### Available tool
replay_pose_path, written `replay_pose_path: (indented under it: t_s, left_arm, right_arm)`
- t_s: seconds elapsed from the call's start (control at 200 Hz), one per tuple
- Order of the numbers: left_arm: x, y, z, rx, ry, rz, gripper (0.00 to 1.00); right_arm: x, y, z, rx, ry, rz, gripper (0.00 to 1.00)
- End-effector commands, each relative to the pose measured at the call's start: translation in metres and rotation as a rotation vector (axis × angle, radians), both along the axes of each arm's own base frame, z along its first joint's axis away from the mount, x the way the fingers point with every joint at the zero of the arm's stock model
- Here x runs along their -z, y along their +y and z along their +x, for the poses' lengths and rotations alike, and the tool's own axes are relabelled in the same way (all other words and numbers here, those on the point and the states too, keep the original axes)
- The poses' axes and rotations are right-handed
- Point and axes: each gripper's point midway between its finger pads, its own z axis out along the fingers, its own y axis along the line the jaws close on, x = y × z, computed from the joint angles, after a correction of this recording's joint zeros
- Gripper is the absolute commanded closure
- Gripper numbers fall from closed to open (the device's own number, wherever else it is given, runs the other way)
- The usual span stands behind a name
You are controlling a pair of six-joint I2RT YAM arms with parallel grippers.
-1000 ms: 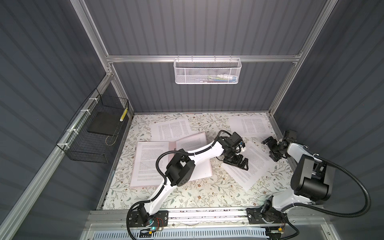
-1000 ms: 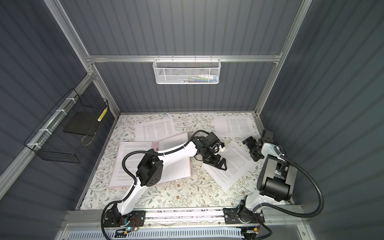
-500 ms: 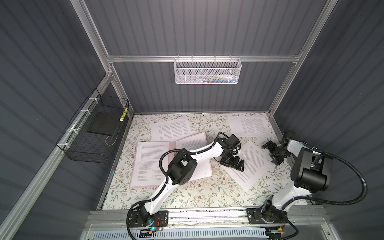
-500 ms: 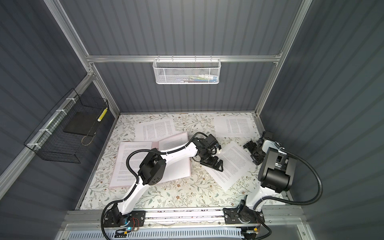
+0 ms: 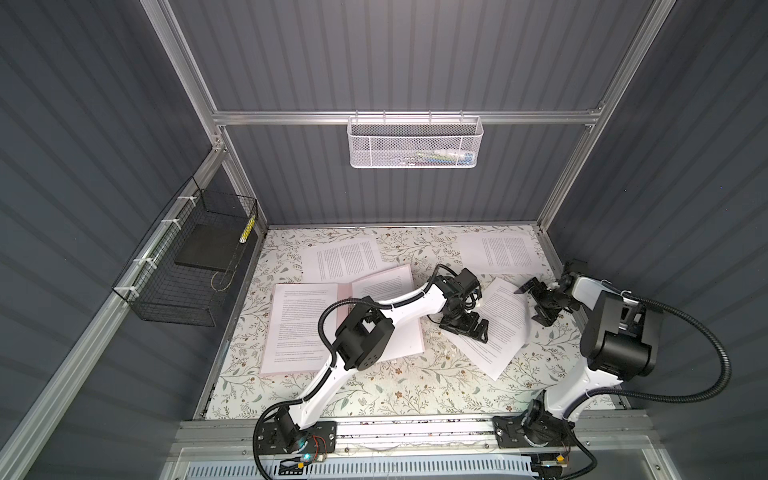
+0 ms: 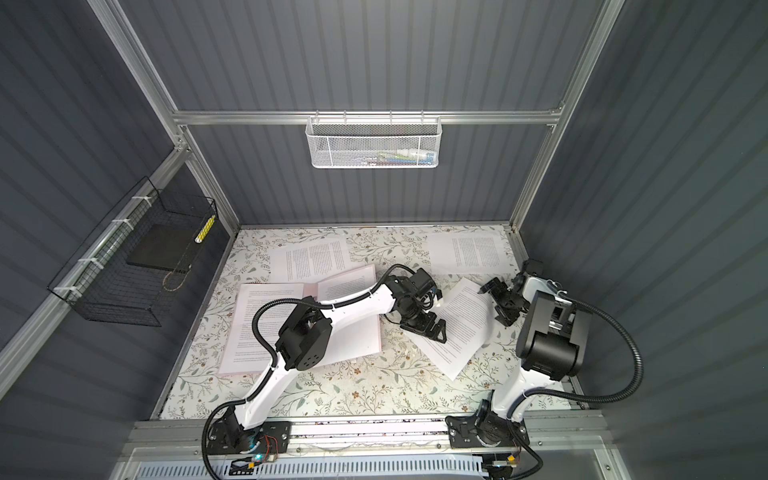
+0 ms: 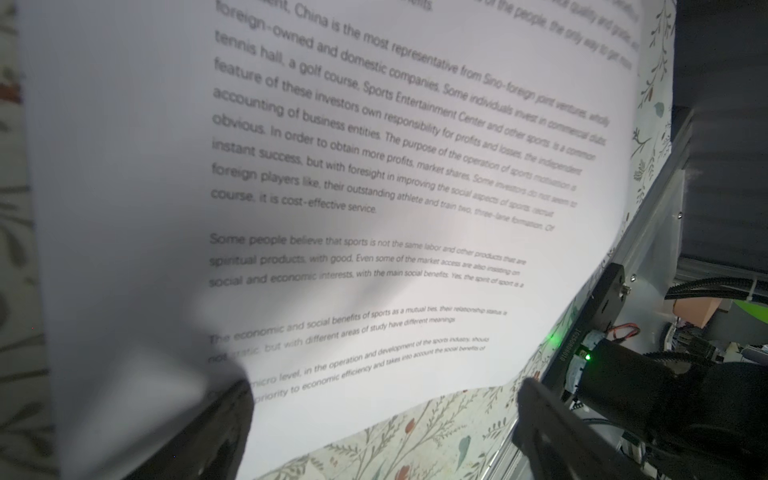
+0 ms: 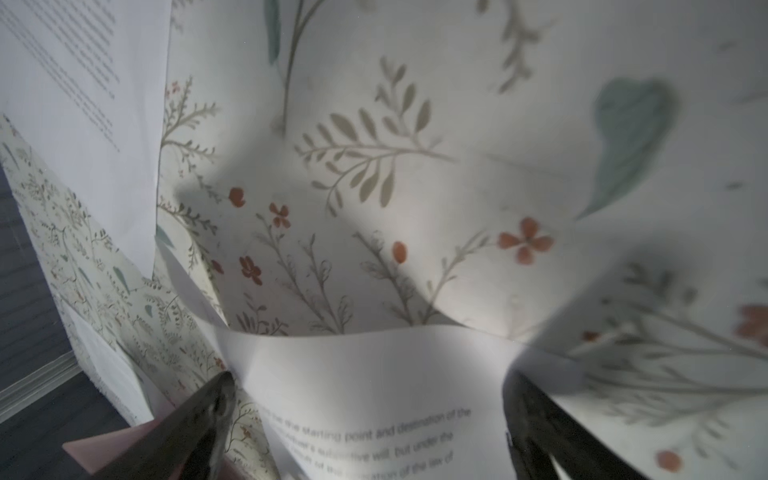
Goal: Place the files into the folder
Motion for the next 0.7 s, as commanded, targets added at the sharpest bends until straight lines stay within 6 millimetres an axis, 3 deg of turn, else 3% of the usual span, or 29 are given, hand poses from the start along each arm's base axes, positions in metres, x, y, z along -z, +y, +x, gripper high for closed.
replay_pose_path:
  t_s: [0.0,0.19,0.385,0.555,0.695]
  left_arm:
    - [0.023,0.015,-0.009,-0.011,0.059,0.080,0.00]
    - [0.030,0.016,-0.006,-0.023,0.063,0.099,0.00]
    - [0.035,0.015,-0.005,-0.029,0.083,0.100,0.00]
    - [0.037,0.016,-0.008,-0.028,0.096,0.103,0.00]
    - [0.036,0.018,-0.009,-0.032,0.096,0.100,0.00]
  right_arm:
    - [0.006,0.035,-0.010,-0.056,0.015,0.126,0.01]
    - [-0.026,0.066,-0.020,-0.056,-0.127,0.243,0.01]
    - [-0.063,0.084,-0.035,-0.042,-0.275,0.282,0.01]
    - [-0.067,0.104,-0.046,-0.026,-0.318,0.325,0.01]
    - [-0.061,0.096,-0.045,-0.010,-0.337,0.264,0.03]
